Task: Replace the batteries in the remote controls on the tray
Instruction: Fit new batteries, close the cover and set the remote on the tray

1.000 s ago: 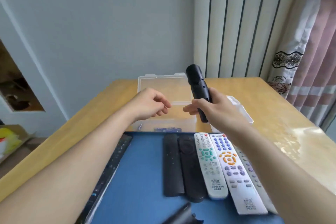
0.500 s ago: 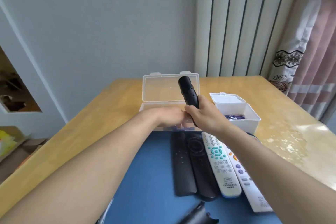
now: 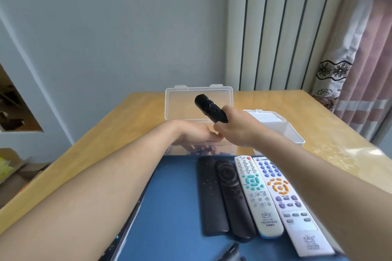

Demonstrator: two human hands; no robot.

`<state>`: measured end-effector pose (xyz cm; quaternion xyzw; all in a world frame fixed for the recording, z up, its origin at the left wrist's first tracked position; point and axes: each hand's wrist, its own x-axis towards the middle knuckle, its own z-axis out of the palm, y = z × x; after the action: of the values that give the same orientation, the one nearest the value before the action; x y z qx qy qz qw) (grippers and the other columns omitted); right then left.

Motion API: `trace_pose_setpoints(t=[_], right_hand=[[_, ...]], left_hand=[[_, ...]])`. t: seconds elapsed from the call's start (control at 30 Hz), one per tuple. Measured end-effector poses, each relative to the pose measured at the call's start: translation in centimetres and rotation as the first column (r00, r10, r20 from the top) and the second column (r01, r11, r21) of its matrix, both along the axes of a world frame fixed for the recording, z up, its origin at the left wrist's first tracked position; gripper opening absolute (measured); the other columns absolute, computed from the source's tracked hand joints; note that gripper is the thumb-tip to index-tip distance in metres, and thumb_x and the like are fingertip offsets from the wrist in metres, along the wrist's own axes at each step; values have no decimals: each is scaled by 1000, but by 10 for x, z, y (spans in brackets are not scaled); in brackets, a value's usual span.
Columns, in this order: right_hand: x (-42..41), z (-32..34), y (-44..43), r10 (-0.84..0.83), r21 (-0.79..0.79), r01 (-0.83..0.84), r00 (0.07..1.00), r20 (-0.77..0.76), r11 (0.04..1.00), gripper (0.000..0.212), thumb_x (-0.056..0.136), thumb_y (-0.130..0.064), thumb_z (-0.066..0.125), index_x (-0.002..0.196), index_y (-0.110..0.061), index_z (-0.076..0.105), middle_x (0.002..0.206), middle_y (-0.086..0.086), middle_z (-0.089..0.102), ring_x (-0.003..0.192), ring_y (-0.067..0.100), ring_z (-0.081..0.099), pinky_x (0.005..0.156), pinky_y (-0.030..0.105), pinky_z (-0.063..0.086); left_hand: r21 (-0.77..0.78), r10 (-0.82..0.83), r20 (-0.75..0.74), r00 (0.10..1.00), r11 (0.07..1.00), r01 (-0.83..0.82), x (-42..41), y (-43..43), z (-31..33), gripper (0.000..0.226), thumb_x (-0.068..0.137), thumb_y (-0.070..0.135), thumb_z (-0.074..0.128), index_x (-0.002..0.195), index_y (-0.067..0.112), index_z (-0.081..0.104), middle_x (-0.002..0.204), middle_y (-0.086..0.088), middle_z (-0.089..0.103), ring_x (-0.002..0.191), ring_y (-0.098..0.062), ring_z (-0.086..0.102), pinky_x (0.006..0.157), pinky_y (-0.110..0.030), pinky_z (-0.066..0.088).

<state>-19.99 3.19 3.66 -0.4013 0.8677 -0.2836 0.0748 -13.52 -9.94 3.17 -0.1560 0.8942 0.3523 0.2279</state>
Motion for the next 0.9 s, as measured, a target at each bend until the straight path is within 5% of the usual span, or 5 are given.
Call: trace_pose_setpoints(t=[0.1, 0.3, 0.53, 0.67, 0.9], right_hand=[[-1, -4, -2, 15, 87, -12, 999, -34, 996, 15, 92, -24, 50, 101, -13, 45, 90, 6, 58, 77, 24, 54, 57, 31, 39], [-2, -11, -8, 14, 84, -16, 1000, 28, 996, 25, 91, -28, 52, 111, -12, 49, 98, 11, 66, 89, 31, 64, 79, 44, 54], [3, -11, -11, 59, 41, -61, 997, 54, 997, 16, 92, -23, 54, 103, -16, 46, 87, 4, 62, 73, 19, 54, 59, 31, 42], [8, -12, -13, 80, -116, -67, 991, 106, 991, 19, 90, -21, 56, 107, -15, 50, 93, 5, 71, 88, 27, 64, 79, 43, 55], [0, -9, -4, 9, -274, 31, 990, 142, 961, 10, 91, -14, 52, 101, -13, 50, 86, 4, 72, 76, 18, 61, 72, 38, 50]], left_hand=[[-52, -57, -34, 998, 997, 55, 11, -8, 10, 40, 99, 40, 43, 100, 11, 71, 103, -7, 70, 84, -17, 56, 89, -37, 46], [-93, -109, -82, 991, 991, 101, 30, -37, 26, 21, 91, 4, 60, 108, 10, 71, 107, -5, 73, 104, -11, 66, 97, -26, 47], [24, 103, -332, 938, 995, -100, 44, -49, 18, 13, 78, 2, 76, 90, 7, 74, 83, -8, 75, 73, -10, 66, 70, -25, 47], [121, 237, -474, 848, 972, -204, 42, -44, 12, 13, 85, -5, 66, 97, -1, 70, 73, -10, 70, 57, -9, 62, 54, -17, 47], [-274, -45, -209, 977, 962, -15, 8, -28, -1, 30, 97, 11, 46, 116, 15, 68, 103, 0, 65, 98, -18, 57, 85, -27, 47]])
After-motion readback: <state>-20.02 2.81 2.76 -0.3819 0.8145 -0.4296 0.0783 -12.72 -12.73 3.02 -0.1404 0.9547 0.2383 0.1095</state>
